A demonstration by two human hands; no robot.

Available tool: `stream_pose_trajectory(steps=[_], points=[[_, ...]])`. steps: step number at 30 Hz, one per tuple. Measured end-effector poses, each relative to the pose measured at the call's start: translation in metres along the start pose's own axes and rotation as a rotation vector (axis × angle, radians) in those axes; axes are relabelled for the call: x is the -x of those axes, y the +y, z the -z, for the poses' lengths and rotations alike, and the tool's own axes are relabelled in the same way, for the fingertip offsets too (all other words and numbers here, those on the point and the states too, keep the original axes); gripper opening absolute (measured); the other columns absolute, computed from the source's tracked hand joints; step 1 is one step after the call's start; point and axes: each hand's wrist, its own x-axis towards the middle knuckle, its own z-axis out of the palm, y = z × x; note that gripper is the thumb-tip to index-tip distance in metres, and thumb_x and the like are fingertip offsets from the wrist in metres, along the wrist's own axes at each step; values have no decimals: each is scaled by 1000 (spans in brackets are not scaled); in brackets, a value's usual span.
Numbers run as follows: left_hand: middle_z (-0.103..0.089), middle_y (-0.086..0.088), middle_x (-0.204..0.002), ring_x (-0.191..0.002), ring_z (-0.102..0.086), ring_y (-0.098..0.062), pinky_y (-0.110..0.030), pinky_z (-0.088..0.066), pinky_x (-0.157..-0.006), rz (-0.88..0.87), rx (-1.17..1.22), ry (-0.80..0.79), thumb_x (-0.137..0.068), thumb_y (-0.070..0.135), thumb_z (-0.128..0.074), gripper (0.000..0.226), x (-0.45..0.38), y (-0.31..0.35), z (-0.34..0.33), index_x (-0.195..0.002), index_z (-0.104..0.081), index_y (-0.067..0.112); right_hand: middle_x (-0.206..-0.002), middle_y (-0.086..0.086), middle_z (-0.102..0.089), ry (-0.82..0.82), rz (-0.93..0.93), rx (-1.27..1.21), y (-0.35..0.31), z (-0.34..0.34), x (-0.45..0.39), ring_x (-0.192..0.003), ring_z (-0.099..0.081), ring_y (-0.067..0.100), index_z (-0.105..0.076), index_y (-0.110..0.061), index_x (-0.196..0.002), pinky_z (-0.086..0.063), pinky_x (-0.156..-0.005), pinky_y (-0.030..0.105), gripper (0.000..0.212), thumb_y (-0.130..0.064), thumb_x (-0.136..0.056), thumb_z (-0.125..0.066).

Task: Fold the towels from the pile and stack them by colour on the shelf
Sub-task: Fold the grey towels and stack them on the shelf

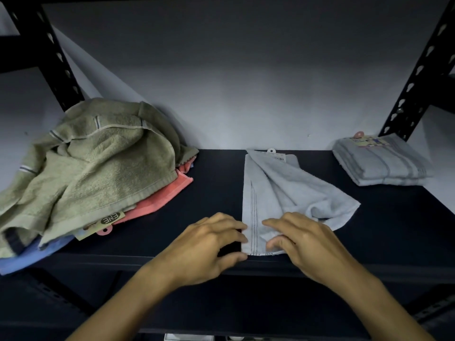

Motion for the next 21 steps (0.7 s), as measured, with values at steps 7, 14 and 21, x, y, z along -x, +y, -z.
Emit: stream_pose_trajectory(steps=[7, 14, 21], points=[[-55, 24, -136, -132, -37, 10, -27, -36, -109, 6, 141, 14, -93, 51, -58, 32, -3, -9, -5, -117, -69, 32, -87, -15, -60, -35, 57, -62, 7, 8, 1, -70, -59, 1, -74, -21, -101, -53, -55, 27, 32, -29, -95, -43], [-58, 27, -131, -129, -45, 6, -33, -35, -111, 63, 273, 67, -87, 44, -71, 30, -2, -9, -12, -115, -71, 33, -87, -3, -61, 370, 25, -159, -23, 3, -9, -72, -59, 8, -71, -6, -100, -50, -56, 24, 16, -15, -95, -59], [-57, 24, -126, -124, -49, -2, -35, -45, -102, 82, 250, 86, -88, 53, -65, 33, 2, -9, -14, -114, -73, 33, -81, -2, -57, 115, 168, 186, -24, -19, 3, -66, -55, 13, -72, -14, -99, -42, -41, 24, 29, -1, -74, -66]])
